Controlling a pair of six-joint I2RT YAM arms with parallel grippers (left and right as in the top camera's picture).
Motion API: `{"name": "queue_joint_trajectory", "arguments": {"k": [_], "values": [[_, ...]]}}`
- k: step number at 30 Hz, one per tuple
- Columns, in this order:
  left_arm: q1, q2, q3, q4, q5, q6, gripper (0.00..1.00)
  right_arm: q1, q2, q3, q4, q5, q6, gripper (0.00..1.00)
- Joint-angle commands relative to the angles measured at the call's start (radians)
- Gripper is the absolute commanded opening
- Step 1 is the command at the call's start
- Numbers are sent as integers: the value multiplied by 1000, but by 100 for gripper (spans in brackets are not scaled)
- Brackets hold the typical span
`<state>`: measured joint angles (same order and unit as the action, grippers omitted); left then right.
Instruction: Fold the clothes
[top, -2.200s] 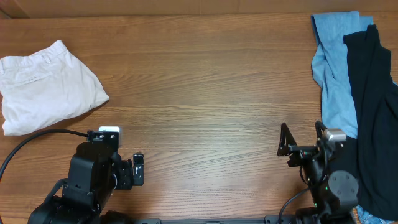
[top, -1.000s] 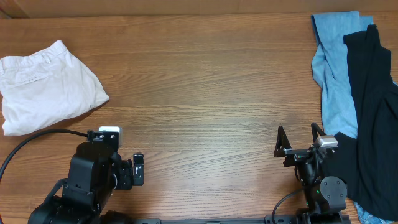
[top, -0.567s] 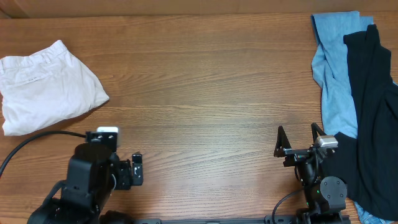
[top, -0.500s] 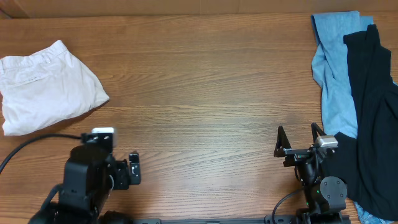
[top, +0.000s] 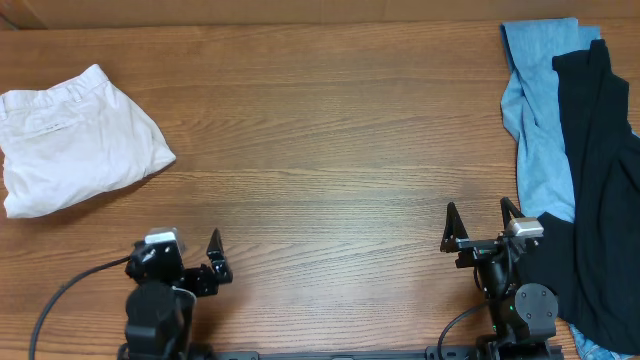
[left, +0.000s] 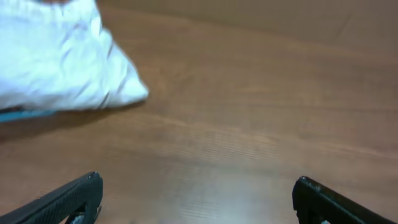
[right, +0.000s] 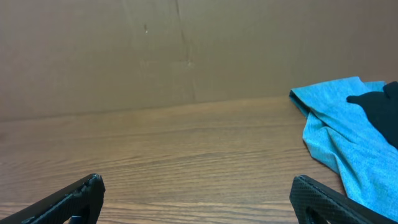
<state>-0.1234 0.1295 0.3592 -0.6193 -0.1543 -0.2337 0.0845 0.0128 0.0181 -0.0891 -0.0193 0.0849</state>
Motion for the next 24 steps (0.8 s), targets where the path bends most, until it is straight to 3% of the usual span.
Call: {"name": "queue_joint_trajectory", "arguments": {"k": [1,4,10,16,24], "values": [[6,-91,-109,134,-3,2,100,-7,-10,-10,6,0,-3,100],[7,-127,-190,286,-14,10,100,-7,-10,-10,6,0,-3,100],[7,-126,-355,696,-2,153,100,-7,-10,-10,6,0,-3,100],[10,-126,-354,542,74,159,100,-7,-10,-10,6,0,-3,100],[43,-126,-354,544,129,159,100,-7,-10,-10,6,0,-3,100]]}}
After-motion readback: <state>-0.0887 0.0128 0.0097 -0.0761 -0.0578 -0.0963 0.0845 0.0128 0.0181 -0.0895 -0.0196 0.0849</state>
